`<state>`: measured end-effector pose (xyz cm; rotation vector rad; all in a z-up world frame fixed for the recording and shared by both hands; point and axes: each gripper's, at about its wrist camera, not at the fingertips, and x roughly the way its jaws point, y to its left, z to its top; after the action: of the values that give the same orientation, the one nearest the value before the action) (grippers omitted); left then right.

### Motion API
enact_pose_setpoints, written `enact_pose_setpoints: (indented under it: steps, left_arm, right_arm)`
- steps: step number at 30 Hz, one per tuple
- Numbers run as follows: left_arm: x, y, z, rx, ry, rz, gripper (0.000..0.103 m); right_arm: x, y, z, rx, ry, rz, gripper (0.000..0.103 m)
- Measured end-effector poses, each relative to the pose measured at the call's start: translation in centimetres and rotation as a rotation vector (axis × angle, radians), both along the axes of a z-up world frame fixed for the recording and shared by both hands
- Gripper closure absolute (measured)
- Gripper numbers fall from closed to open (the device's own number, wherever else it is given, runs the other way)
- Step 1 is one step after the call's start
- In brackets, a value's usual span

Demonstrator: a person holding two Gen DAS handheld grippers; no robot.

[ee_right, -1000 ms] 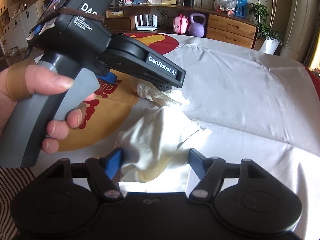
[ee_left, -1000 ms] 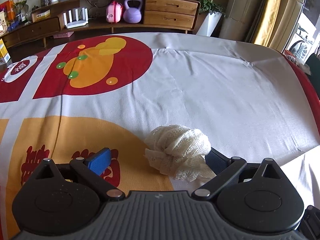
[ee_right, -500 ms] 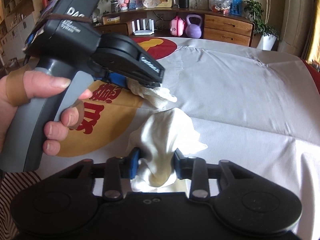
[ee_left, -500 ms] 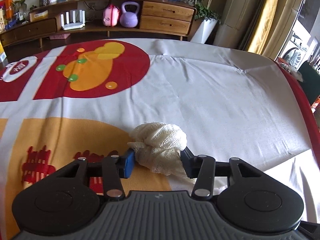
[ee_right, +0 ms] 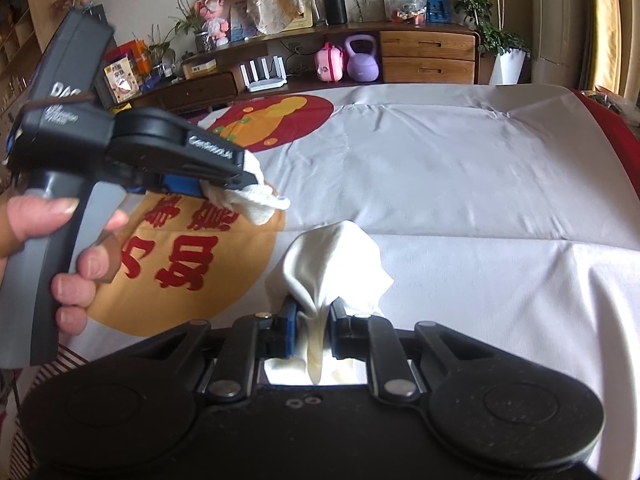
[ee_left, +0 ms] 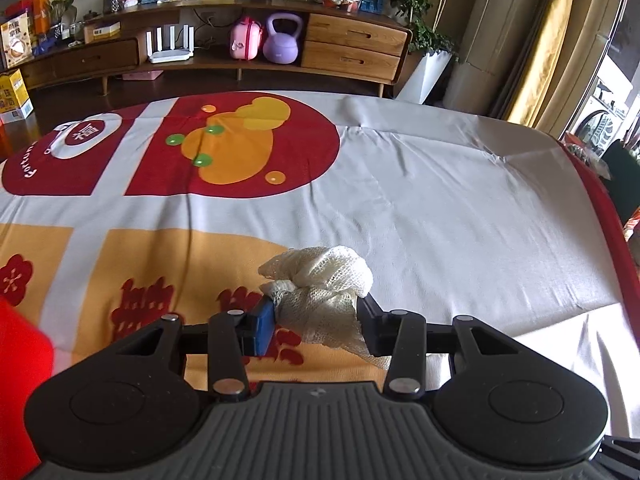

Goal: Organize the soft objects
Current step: 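Carry the mesh bundle with the left tool while the right tool carries the cloth toward the tin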

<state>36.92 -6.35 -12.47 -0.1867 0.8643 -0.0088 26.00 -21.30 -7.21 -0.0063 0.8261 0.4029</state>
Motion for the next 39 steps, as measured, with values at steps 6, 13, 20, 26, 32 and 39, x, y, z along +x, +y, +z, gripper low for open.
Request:
enact_pose_setpoints:
  steps: [6, 13, 20, 26, 32, 39]
  left_arm:
    - [-2.6, 1.0, 2.1, -0.020, -0.020, 0.002, 0.060]
    - [-6.0, 2.3, 5.2, -0.030, -0.055, -0.009, 0.060]
    - [-9.5, 4.5, 7.8, -0.031, -0.082, -0.006, 0.060]
    - [-12.7, 6.6, 9.4, -0.028, -0.086, 0.001, 0.060]
    - [-15.6, 8.5, 11.0, -0.009, -0.100, -0.003, 0.060]
    - [-18.6, 11.9, 12.6, -0.010, -0.111, 0.018, 0.060]
  right_arm:
    - [-1.4, 0.7, 1.9, 0.011, -0.008, 0.000, 0.088]
    - [-3.3, 2.2, 4.8, 0.016, -0.043, 0.020, 0.088]
    - [-5.4, 4.0, 7.6, 0.021, -0.065, 0.058, 0.088]
    - [-7.3, 5.7, 9.6, 0.016, -0.094, 0.095, 0.088]
    - [-8.6, 7.7, 11.2, 0.032, -0.116, 0.131, 0.088]
    - [-9.9, 11.1, 12.4, 0.032, -0.138, 0.195, 0.088]
